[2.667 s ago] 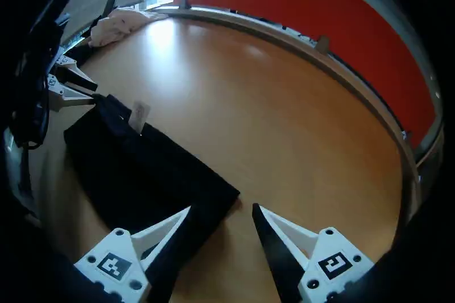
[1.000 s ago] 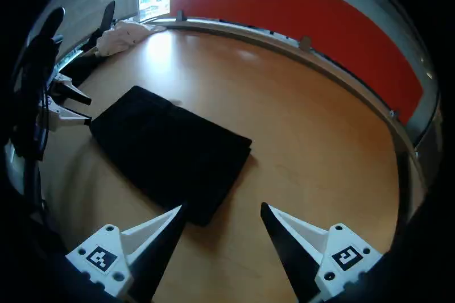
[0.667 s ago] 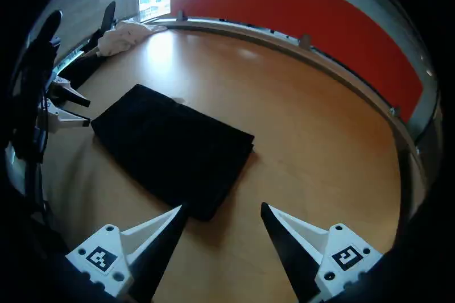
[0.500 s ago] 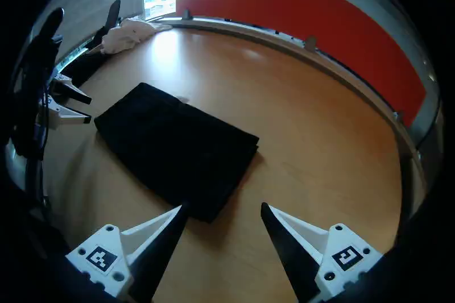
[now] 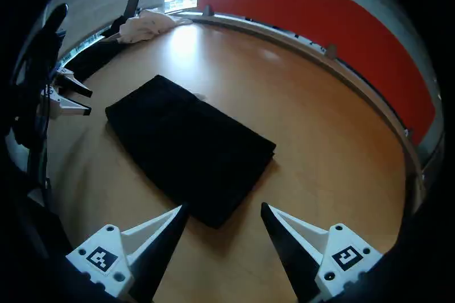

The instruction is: Fold towel

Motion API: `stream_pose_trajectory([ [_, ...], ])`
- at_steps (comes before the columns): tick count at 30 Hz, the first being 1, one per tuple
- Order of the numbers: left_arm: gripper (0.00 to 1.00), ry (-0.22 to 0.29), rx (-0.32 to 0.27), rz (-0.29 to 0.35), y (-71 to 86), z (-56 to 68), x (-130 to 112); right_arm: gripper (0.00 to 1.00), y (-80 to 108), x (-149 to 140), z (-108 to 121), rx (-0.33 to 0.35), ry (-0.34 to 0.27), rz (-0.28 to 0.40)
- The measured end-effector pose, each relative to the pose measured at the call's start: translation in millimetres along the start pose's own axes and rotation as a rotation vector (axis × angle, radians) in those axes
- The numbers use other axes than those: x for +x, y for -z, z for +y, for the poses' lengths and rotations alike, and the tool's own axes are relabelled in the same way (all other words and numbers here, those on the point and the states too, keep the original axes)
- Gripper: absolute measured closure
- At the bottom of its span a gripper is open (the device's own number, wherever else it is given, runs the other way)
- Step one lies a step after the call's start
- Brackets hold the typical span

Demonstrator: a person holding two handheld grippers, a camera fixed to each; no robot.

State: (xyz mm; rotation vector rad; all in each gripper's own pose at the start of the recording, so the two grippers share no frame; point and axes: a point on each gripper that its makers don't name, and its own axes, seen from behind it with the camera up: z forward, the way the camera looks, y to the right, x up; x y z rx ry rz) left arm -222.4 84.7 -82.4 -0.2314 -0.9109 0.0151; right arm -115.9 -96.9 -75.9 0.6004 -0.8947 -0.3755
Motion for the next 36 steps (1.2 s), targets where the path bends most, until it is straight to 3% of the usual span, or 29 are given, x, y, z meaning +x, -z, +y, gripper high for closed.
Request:
stream_pose_trajectory([
  [6,0.07,0.01,0.009,-0.002,4.5,-2.3,-5,0.05,-2.6,-4,-3,0.025,0.014,-0.011],
  [18,0.07,0.033,0.014,-0.014,9.1,-3.4,-17,0.34,-6.2,-22,-14,0.1,0.042,-0.048],
  [28,0.07,0.037,0.013,-0.018,10.0,-3.6,-20,0.52,-6.9,-27,-10,0.104,0.053,-0.07],
  [32,0.07,0.038,0.011,-0.018,10.6,-2.8,-21,0.53,-8.5,-28,-10,0.107,0.058,-0.074],
  [36,0.07,0.039,0.011,-0.021,11.0,-3.0,-23,0.67,-10.0,-29,-11,0.112,0.065,-0.077],
])
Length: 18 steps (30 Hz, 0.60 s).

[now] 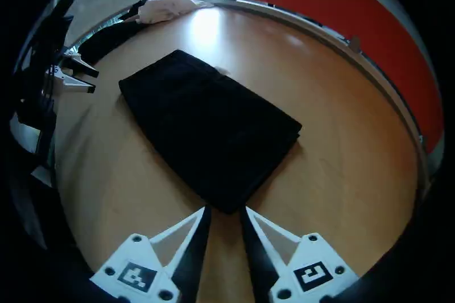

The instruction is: Fold towel

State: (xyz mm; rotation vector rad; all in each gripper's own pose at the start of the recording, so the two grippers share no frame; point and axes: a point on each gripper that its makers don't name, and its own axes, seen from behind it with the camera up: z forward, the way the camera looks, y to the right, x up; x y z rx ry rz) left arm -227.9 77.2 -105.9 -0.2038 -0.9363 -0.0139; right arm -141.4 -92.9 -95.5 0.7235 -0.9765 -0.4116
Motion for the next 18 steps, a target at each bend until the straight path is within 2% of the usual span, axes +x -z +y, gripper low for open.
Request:
stream_pose_trajectory([
  [4,0.07,0.002,0.0,-0.004,-0.1,-0.4,-1.8,0.79,0.2,-0.4,0.2,-0.002,0.001,0.001],
  [18,0.07,0.004,0.002,-0.005,-0.4,-2.7,-1.6,0.81,6.0,6.2,2.9,-0.03,-0.02,0.033],
])
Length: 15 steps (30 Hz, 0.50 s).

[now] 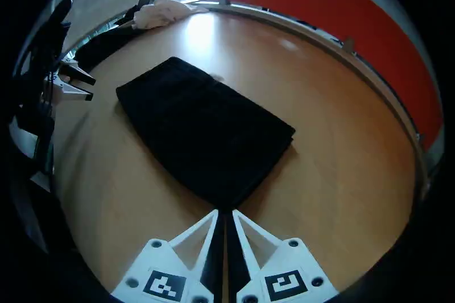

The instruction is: Fold towel

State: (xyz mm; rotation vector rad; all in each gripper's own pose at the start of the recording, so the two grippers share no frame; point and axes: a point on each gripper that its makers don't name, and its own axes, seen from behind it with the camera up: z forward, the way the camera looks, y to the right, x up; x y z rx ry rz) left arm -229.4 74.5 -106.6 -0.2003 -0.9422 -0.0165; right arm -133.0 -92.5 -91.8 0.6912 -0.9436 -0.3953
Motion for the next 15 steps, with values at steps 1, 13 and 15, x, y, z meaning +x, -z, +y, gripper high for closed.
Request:
stream_pose_trajectory([
  [1,0.07,0.0,0.001,0.0,0.1,-0.4,0,0.81,1.4,2,1,-0.004,0.0,0.006],
  [13,0.07,0.001,0.006,0.01,1.5,-3.8,6,0.83,33.2,44,13,-0.057,0.028,0.091],
  [15,0.07,0.001,0.007,0.012,1.6,-4.5,7,0.83,40.1,52,15,-0.067,0.042,0.103],
])
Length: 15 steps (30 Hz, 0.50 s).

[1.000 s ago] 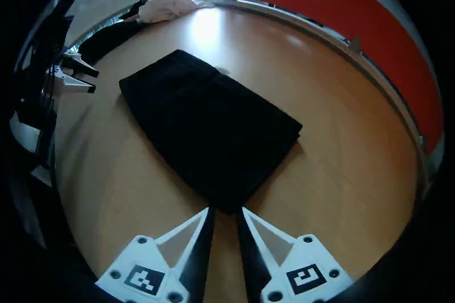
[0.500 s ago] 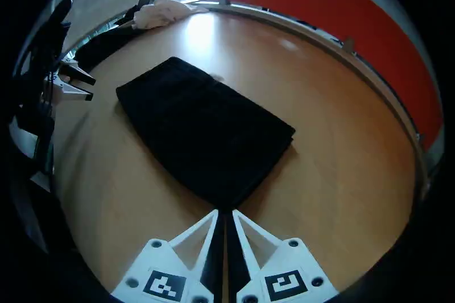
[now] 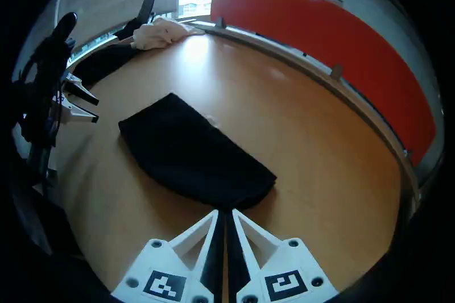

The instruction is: Fold towel

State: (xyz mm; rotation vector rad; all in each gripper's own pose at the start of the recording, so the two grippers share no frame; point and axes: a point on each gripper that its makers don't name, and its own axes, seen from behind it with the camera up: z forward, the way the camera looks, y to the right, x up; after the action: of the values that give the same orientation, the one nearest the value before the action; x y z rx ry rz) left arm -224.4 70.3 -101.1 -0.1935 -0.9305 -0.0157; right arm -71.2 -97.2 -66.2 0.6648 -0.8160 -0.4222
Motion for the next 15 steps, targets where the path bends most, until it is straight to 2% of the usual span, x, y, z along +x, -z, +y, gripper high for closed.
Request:
stream_pose_trajectory([
  [6,0.07,-0.001,0.003,0.004,1.0,-1.0,3,0.84,16.7,22,8,-0.026,0.036,0.038],
  [15,0.07,0.0,0.002,0.007,1.9,-0.4,4,0.85,35.7,43,22,-0.06,0.056,0.081],
])
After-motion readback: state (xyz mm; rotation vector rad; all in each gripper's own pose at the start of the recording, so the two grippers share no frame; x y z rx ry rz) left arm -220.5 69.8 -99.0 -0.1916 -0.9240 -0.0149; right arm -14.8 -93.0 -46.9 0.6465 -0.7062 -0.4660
